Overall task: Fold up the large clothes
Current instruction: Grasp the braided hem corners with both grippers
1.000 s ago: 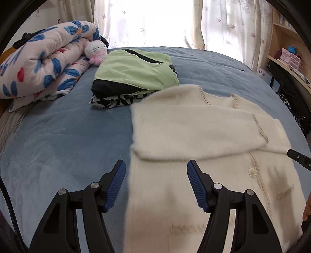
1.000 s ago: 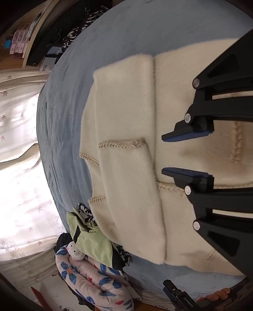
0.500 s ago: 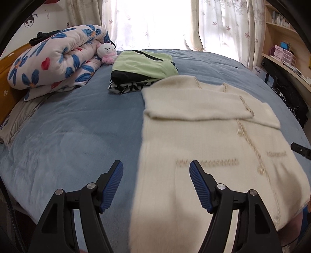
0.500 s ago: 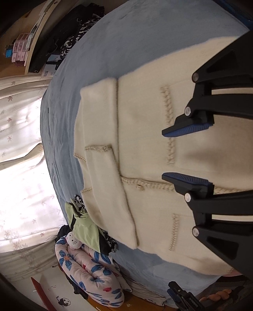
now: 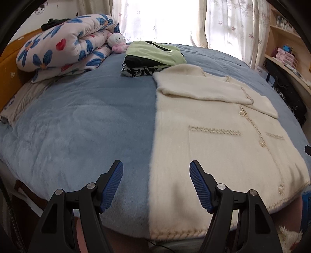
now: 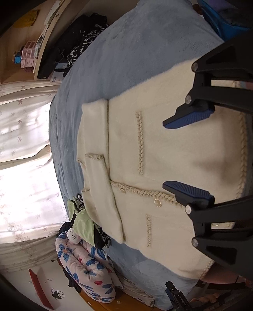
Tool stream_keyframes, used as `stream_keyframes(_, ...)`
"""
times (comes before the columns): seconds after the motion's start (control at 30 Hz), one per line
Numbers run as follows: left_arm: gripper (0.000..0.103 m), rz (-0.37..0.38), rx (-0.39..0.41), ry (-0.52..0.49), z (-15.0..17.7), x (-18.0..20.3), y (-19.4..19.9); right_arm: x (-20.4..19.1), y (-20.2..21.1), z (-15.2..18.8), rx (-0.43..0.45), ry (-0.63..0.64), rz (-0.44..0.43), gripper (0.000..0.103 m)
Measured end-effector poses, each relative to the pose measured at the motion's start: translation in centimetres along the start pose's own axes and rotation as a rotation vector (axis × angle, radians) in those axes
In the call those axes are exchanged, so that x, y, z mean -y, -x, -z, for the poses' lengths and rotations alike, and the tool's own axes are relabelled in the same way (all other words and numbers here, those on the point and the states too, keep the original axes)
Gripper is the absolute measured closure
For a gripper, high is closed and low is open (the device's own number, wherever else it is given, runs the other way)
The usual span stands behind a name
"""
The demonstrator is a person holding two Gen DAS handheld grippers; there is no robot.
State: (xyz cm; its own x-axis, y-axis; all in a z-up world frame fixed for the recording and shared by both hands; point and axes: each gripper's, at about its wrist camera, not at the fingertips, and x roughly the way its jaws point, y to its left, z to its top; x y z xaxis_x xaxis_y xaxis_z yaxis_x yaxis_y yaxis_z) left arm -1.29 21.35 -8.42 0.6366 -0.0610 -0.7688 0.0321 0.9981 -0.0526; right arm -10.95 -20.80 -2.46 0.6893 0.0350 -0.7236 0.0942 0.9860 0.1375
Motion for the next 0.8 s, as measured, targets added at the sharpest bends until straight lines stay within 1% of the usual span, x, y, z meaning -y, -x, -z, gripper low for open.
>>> stream_keyframes(0.13,0.033,0.05,-0.039,0.007,1.8,-0.7,-0.5,1.5,1.1,1.3,0.009,0.004,0.01,0.039)
stream_keyframes(0.3,0.033,0.099,-0.093,-0.003,3.6,-1.0,-2.0,4.4,1.4,3.3,-0.001,-0.005,0.029,0.039)
stream_keyframes(0.43,0.033,0.135,-0.148,0.021,4.9,-1.2,-3.9,7.2,1.2,5.0,-0.014,-0.059,0.037,0.039)
stream_keyframes(0.63,0.031,0.181,-0.136,0.045,5.3,-1.7,-4.5,11.9,0.6,6.3,-0.044,-0.175,0.037,0.039)
stream_keyframes(0.73,0.031,0.198,-0.134,0.052,5.4,-1.8,-4.7,14.2,0.1,6.8,-0.066,-0.246,0.013,0.039)
stream_keyframes(0.8,0.03,0.208,-0.134,0.059,5.5,-1.8,-4.9,15.1,-0.3,7.2,-0.077,-0.273,-0.015,0.039)
